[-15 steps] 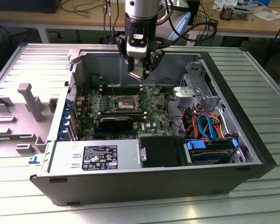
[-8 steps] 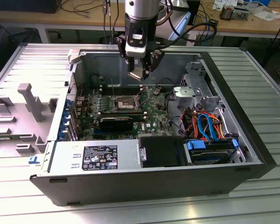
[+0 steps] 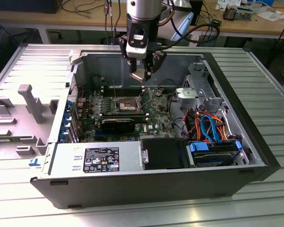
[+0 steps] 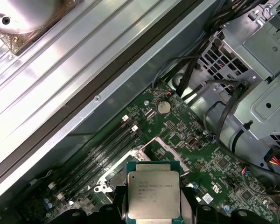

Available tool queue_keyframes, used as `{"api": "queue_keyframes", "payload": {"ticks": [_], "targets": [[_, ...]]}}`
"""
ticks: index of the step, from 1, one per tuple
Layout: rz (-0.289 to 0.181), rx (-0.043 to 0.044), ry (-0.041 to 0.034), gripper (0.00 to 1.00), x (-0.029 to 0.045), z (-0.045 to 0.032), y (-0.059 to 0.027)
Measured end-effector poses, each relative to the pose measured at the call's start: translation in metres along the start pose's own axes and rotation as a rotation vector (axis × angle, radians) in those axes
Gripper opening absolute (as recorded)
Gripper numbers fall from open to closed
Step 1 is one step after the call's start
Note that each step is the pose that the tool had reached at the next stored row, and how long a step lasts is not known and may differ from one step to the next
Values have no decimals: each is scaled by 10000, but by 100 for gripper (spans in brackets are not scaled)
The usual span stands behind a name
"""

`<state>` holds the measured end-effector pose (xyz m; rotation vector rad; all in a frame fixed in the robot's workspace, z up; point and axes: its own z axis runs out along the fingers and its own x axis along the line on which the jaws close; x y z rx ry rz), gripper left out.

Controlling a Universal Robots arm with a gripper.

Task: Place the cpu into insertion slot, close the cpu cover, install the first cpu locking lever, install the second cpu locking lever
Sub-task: 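Place the cpu into insertion slot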

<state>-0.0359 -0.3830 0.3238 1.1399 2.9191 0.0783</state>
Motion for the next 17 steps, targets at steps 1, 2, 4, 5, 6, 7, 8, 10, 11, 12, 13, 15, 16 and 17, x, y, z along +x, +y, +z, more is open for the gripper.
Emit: {"api": "queue_keyframes", "payload": {"ticks": [1, 2, 4, 5, 6, 7, 8, 10, 11, 12, 13, 15, 16, 17], "targets": [[25, 0, -2, 54, 0, 0, 0], [49, 0, -3, 54, 0, 1, 0], [103, 0, -6, 54, 0, 1, 0], [124, 0, -7, 54, 0, 2, 0], [147, -1, -8, 54, 0, 2, 0], [173, -1, -10, 54, 0, 3, 0], [194, -1, -11, 54, 0, 3, 0], [238, -1, -13, 54, 0, 3, 0], [271, -2, -15, 54, 0, 4, 0], [292, -2, -16, 54, 0, 4, 0], [313, -2, -17, 54, 0, 5, 0], [391, -2, -22, 54, 0, 6, 0], [414, -2, -22, 54, 0, 6, 0], [434, -3, -24, 54, 0, 6, 0]]}}
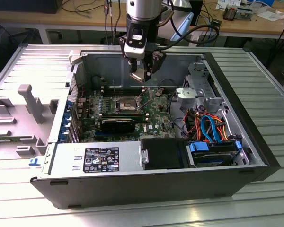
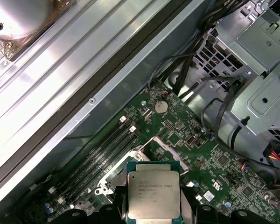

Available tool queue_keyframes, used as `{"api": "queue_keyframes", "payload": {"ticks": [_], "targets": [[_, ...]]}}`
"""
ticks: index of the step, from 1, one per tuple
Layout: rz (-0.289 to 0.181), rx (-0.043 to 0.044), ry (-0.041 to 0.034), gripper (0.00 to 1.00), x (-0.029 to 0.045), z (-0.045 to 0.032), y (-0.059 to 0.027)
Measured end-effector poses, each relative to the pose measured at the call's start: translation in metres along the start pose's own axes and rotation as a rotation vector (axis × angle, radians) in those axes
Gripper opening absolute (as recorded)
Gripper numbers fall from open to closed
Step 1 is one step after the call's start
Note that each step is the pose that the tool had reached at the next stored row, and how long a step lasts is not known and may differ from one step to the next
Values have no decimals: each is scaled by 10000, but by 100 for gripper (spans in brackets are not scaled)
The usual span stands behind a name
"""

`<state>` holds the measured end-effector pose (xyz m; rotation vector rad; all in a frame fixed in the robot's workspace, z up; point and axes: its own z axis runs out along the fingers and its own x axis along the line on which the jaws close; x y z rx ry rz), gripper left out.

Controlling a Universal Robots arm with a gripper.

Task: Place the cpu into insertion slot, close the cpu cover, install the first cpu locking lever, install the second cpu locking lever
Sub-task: 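Place the cpu into insertion slot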

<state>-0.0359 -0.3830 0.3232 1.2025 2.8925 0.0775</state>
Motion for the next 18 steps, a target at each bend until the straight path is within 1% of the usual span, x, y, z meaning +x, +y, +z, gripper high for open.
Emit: {"api": "queue_keyframes", "payload": {"ticks": [18], "targets": [[495, -6, -24, 54, 0, 9, 0]]}}
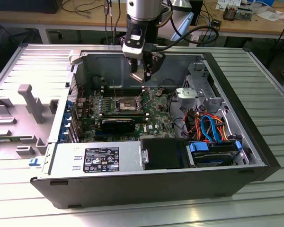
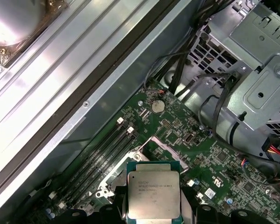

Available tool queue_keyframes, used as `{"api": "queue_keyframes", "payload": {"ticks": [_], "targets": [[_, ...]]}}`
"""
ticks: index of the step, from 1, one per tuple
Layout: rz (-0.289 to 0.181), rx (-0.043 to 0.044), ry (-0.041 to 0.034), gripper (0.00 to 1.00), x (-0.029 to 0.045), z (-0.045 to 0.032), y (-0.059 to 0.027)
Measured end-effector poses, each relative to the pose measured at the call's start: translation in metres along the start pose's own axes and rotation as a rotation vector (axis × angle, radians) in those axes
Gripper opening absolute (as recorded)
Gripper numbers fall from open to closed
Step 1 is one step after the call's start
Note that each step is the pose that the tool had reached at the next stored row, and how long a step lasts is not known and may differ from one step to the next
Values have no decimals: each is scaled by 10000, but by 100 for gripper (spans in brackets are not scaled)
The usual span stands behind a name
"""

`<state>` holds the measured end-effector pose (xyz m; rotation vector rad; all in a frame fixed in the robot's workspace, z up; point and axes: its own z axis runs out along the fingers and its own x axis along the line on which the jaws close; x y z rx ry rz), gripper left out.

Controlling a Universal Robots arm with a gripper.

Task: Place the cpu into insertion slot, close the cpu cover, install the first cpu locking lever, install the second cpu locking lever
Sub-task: 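Place the cpu into insertion slot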

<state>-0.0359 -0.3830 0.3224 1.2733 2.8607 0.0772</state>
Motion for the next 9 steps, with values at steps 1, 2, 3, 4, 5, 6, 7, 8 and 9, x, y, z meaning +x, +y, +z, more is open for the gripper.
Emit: {"api": "queue_keyframes", "payload": {"ticks": [1, 2, 3, 4, 5, 6, 7, 8, 9], "targets": [[20, 0, -1, 54, 0, 0, 0], [44, 0, -2, 54, 0, 1, 0], [65, 0, -3, 54, 0, 1, 0], [95, -2, -4, 54, 0, 2, 0], [127, -1, -6, 54, 0, 3, 0], [161, -2, -8, 54, 0, 3, 0], [179, -2, -9, 54, 0, 4, 0], [200, -3, -10, 54, 0, 4, 0], [224, -2, -11, 54, 0, 5, 0]]}}
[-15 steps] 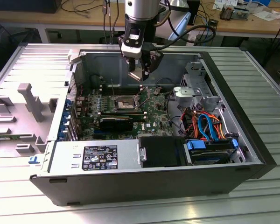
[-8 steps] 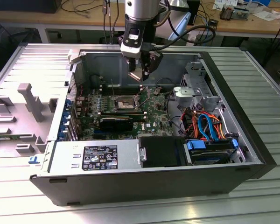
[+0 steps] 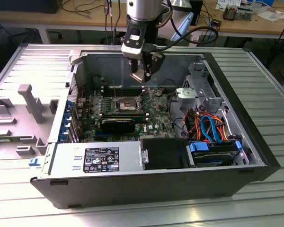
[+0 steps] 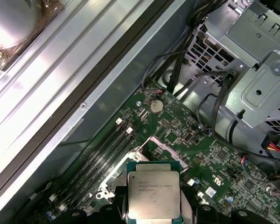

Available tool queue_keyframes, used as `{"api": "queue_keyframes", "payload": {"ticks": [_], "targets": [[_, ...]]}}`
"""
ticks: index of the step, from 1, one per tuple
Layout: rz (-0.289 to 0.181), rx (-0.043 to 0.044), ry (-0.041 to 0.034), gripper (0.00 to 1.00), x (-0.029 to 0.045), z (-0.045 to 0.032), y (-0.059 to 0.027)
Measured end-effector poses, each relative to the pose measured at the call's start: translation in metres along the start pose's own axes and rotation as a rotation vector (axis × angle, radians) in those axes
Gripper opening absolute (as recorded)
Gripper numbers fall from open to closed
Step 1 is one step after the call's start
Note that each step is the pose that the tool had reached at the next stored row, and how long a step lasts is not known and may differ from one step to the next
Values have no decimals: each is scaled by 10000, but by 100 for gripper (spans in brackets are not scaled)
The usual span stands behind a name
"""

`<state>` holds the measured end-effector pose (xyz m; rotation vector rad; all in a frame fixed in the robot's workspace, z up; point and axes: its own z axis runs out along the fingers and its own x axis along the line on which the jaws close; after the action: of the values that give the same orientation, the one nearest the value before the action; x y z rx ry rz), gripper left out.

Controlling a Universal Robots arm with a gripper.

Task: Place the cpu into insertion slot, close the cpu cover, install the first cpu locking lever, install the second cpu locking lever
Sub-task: 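Place the cpu into insertion slot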

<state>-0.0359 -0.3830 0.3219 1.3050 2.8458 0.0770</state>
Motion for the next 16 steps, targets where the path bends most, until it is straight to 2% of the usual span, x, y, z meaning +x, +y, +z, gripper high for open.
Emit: {"api": "queue_keyframes", "payload": {"ticks": [16], "targets": [[421, -6, -21, 54, 0, 7, 0]]}}
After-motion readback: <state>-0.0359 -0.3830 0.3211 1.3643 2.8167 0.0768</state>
